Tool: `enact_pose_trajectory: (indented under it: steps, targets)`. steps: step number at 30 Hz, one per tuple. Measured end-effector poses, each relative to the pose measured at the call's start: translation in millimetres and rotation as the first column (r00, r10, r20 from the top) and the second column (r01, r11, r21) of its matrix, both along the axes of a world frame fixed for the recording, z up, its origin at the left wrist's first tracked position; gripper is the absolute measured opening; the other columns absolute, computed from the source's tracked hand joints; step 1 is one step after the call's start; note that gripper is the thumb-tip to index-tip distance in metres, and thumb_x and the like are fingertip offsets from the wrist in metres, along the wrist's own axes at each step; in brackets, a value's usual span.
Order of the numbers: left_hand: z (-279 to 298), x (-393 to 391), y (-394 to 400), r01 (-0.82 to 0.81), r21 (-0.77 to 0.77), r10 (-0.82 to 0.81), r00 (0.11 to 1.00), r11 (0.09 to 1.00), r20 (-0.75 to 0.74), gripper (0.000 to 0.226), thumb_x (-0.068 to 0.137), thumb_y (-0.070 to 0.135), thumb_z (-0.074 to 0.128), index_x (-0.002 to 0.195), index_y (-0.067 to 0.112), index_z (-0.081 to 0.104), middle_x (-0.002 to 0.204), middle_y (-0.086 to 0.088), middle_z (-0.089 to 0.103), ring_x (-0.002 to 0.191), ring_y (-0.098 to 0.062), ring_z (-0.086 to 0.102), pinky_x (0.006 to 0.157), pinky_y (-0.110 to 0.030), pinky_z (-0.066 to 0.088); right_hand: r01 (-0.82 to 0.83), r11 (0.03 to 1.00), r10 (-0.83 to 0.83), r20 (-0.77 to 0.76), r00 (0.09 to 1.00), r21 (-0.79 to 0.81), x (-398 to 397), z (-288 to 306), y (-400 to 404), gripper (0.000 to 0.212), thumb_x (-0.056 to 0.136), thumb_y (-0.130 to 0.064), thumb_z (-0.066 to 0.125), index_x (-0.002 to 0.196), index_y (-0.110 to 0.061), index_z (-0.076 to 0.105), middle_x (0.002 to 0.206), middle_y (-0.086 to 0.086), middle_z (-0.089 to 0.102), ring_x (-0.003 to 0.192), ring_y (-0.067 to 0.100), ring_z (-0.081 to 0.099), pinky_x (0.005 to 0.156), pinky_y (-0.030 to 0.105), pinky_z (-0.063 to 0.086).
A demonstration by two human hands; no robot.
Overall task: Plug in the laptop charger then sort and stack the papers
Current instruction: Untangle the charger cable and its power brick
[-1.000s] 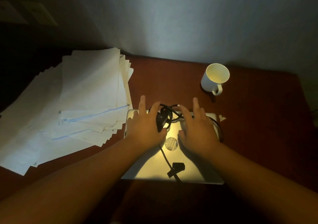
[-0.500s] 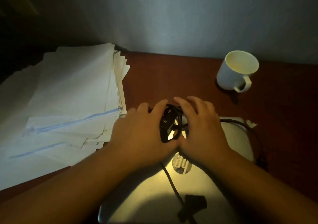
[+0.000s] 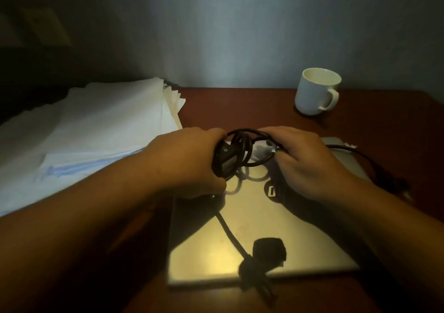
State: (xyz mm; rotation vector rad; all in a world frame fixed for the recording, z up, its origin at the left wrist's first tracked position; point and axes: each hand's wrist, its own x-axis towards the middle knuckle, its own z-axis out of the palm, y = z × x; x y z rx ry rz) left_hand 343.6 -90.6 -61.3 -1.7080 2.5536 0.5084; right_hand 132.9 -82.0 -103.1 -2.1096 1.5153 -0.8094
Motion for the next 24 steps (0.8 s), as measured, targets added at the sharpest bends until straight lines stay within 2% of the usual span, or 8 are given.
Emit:
enact_pose_trajectory:
  steps: [4,7,9,11,14,18,22,24]
  targets:
    - [3.2,27.1,30.2,-0.012,0.013,0.013,0.991,1.000,-0.130,0.072,0.075,0.036,0.083,0.133,0.038,0.042,0.104,0.017,0.052,0.085,-0.010,0.053,0.063,-0.015,0.040,0.083,0.996,-0.083,-0.019,0.996,-0.038,17.4,8.2,22.6,0.039,0.100,-0.006,0.047,0.128,-0.029,0.060,0.105,-0.024,0.059,0.103,0.001,0.055,0.084,0.014,0.042]
    - [4.1,43.2,48.7,-0.015,0.017,0.018,0.979,1.000,-0.203,0.074,0.074,0.036,0.085,0.134,0.038,0.042,0.119,0.013,0.058,0.098,-0.011,0.057,0.070,-0.015,0.044,0.137,0.986,-0.140,-0.021,0.990,-0.090,30.4,16.9,37.4,0.039,0.100,-0.014,0.052,0.135,-0.030,0.057,0.122,-0.021,0.056,0.115,0.000,0.049,0.093,0.015,0.038]
    - [5.4,50.7,58.9,-0.013,0.017,0.017,0.967,1.000,-0.254,0.077,0.073,0.038,0.085,0.137,0.038,0.042,0.121,0.013,0.058,0.100,-0.011,0.057,0.076,-0.018,0.047,0.159,0.981,-0.160,0.008,0.987,-0.112,35.6,23.3,43.3,0.037,0.099,-0.019,0.056,0.133,-0.033,0.059,0.121,-0.022,0.055,0.112,-0.003,0.048,0.089,0.008,0.035]
    - [7.1,57.2,66.1,-0.014,0.017,0.018,0.943,1.000,-0.333,0.075,0.072,0.036,0.085,0.134,0.041,0.043,0.114,0.017,0.056,0.099,-0.010,0.058,0.075,-0.017,0.048,0.180,0.977,-0.178,0.027,0.984,-0.112,38.1,29.3,46.3,0.032,0.099,-0.020,0.056,0.126,-0.033,0.065,0.112,-0.024,0.057,0.098,-0.007,0.052,0.079,0.002,0.035]
    - [6.4,66.0,71.2,-0.014,0.046,0.034,0.877,0.999,-0.479,0.065,0.075,0.028,0.082,0.126,0.043,0.045,0.104,0.020,0.057,0.094,-0.011,0.061,0.072,-0.016,0.049,0.199,0.972,-0.203,-0.027,0.979,-0.125,40.1,35.8,47.4,0.026,0.099,-0.018,0.055,0.117,-0.031,0.069,0.096,-0.022,0.059,0.084,-0.001,0.053,0.068,0.007,0.036]
    - [8.5,74.8,71.5,0.004,0.085,0.053,0.756,0.996,-0.652,0.064,0.080,0.021,0.077,0.131,0.044,0.048,0.099,0.009,0.066,0.076,-0.013,0.070,0.063,-0.018,0.053,0.248,0.953,-0.272,-0.132,0.953,-0.177,50.6,41.0,43.0,0.026,0.100,-0.013,0.054,0.118,-0.026,0.067,0.113,-0.006,0.062,0.094,0.010,0.052,0.073,0.013,0.038]
    - [10.4,74.2,73.8,0.001,0.109,0.081,0.667,0.994,-0.741,0.071,0.077,0.046,0.080,0.138,0.044,0.045,0.115,-0.002,0.064,0.090,-0.024,0.073,0.083,-0.039,0.061,0.225,0.964,-0.246,-0.159,0.956,-0.139,63.6,42.1,43.9,0.038,0.098,-0.005,0.054,0.127,-0.029,0.062,0.127,-0.005,0.062,0.110,0.013,0.058,0.086,0.019,0.042]
    - [10.7,73.5,74.8,-0.024,0.125,0.112,0.634,0.992,-0.766,0.068,0.079,0.050,0.076,0.139,0.046,0.044,0.120,-0.004,0.062,0.095,-0.027,0.071,0.087,-0.041,0.060,0.190,0.973,-0.213,-0.186,0.959,-0.134,66.0,40.6,46.3,0.039,0.097,-0.007,0.054,0.129,-0.030,0.061,0.128,-0.006,0.062,0.115,0.014,0.057,0.090,0.021,0.043]
